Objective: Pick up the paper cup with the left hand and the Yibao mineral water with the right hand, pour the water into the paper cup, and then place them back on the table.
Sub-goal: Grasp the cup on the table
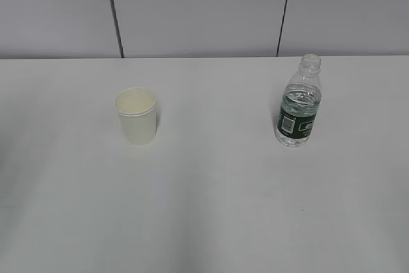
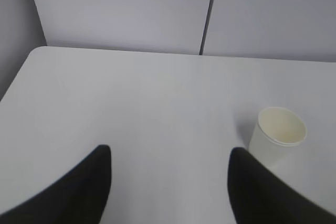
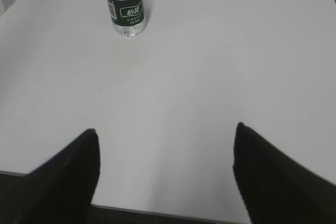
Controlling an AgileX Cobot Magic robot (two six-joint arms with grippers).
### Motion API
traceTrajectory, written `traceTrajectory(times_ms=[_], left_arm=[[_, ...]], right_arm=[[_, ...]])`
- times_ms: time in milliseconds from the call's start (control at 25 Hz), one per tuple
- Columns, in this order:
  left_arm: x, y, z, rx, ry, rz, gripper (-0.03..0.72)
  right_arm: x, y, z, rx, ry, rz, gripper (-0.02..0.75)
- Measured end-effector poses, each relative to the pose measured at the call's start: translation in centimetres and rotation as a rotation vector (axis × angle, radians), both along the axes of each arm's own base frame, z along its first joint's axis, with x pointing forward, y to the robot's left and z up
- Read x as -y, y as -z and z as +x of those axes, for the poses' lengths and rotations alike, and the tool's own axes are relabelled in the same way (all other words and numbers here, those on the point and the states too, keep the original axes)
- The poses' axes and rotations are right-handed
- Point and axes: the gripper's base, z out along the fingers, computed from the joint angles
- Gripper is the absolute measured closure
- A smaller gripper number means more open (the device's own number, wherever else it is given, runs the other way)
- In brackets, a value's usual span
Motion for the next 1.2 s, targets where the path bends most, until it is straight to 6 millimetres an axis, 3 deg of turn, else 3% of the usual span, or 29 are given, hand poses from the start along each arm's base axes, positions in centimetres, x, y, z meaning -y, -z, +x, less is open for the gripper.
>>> traceTrajectory(times_ms=[440,720,960,1200], left_arm=[[0.5,-2.0,6.8,-0.191,0.044,0.019,0.255],[4.5,-0.8,10.0,-0.18,0.216,0.014,0.255],[8.4,0.2,11.2,-0.148,0.356,0.018,0.255],[9.9,0.9,12.2,-0.096,0.395,0.016,0.255]], right_arm=[[0.0,0.0,0.0,0.0,0.0,0.0,0.153],[0.0,0.0,0.0,0.0,0.0,0.0,0.153],[0.0,0.0,0.0,0.002,0.0,0.0,0.153],[0.0,0.0,0.0,0.002,0.0,0.0,0.153]])
